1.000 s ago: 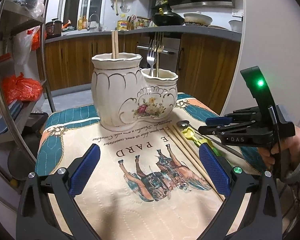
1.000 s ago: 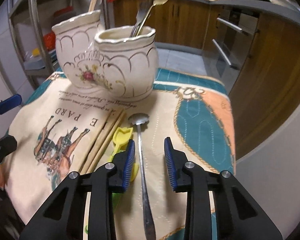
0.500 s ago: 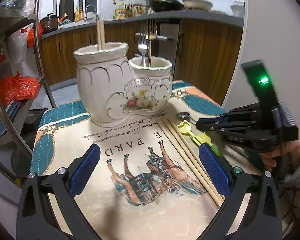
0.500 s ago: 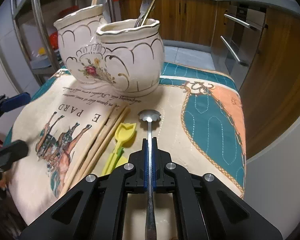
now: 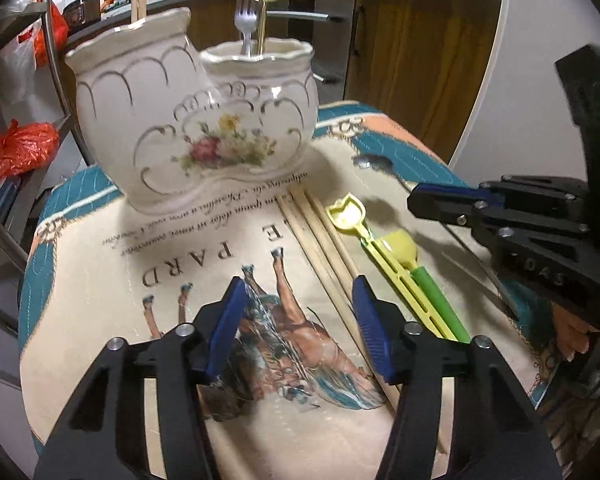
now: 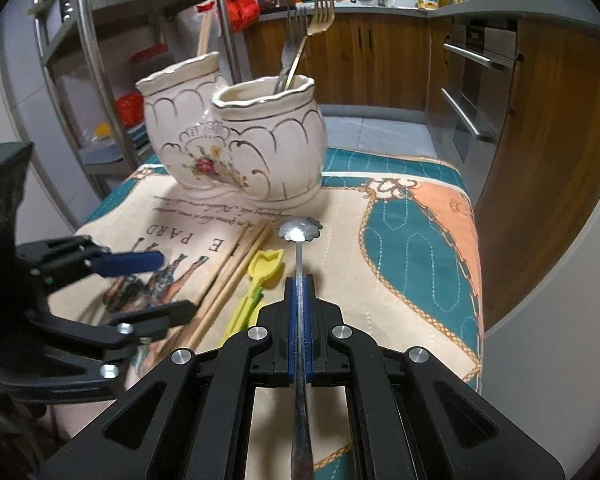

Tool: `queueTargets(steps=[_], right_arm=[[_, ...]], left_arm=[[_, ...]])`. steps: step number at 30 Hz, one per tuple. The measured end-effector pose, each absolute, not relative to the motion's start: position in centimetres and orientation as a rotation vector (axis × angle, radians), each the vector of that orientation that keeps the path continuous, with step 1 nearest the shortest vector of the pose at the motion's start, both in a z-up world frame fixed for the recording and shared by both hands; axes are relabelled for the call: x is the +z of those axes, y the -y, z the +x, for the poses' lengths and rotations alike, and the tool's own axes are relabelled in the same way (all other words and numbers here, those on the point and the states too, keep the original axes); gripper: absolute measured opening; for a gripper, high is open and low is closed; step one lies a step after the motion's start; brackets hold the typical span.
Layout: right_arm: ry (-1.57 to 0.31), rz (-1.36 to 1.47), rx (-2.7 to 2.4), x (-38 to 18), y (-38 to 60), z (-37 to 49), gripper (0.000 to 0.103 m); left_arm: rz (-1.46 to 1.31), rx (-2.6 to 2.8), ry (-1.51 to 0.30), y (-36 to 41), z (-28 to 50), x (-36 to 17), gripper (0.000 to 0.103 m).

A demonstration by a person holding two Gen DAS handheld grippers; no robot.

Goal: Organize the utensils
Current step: 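Lift the silver spoon with the right tool while the left tool grasps a chopstick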

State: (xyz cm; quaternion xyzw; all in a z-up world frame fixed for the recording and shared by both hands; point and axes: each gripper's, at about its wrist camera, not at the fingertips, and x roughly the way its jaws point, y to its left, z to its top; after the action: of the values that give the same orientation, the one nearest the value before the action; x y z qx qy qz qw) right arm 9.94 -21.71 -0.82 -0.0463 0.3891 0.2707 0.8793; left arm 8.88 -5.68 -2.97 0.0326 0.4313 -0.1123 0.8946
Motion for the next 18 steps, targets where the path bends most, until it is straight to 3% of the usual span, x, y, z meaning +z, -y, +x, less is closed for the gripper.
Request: queueTargets(steps=[2,4,14,16,18], right_arm=[[-0.799,-0.099,0.567,-0.6,21.7,9.7,0.004],[-0.793,-0.093,0.569,-0.5,21.8,9.6,0.004],[-0.785,-0.062,0.583,-0.5,22.2,9.5,0.004],[-0.787,-0.055,0.586,-0.5,22.3,9.5,0.004],[-0.786,-0.050,0.583,-0.5,22.5,9.5,0.004]], left_arm=[[0.062,-0.225,-0.893,5.8,8.8,-3.0,0.051],[0.057,-0.223,-0.901,5.9,8.8,-3.1,0.033],[0.104,-0.216,-0.914,7.2,9.5,-3.2,0.029],[0.113,-0.230,-0.918,7.1,9.9,-3.2,0.013],[0.080,-0.265,-0.937,6.3,10.3,-3.0,0.013]])
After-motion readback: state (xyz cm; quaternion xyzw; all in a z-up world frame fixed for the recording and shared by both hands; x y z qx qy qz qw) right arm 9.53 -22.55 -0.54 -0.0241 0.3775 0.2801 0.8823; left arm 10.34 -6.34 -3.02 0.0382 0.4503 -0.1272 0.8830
